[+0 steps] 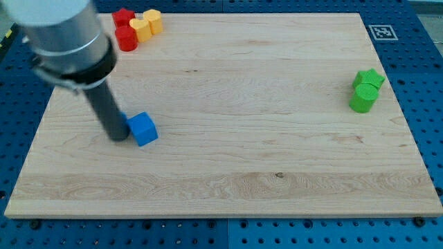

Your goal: Push the blue triangle diagonally above the blue cube

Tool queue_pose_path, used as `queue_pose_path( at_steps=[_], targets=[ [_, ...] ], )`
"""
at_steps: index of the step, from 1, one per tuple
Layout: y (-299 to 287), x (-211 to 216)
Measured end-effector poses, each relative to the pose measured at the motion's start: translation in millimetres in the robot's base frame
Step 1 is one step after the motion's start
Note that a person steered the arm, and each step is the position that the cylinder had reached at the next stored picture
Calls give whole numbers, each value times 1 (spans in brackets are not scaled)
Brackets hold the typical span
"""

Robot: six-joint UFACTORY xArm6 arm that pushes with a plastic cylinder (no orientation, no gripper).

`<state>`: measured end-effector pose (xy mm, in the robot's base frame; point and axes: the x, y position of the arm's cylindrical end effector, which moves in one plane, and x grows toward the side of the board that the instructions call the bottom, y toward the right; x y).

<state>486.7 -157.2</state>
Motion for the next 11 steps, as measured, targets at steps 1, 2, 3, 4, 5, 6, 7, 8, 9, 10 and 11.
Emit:
queue_pose_path(
  at_steps=[1,2,3,4,5,6,7,8,9,10,11],
  targets=[
    [13,0],
    [0,41],
    [-36,57],
    [-53,13],
    [-29,-58],
    [1,-105],
    [-1,-89],
    [-34,-54],
    [-49,-27],
    [-48,-7],
    [13,-39]
  ],
)
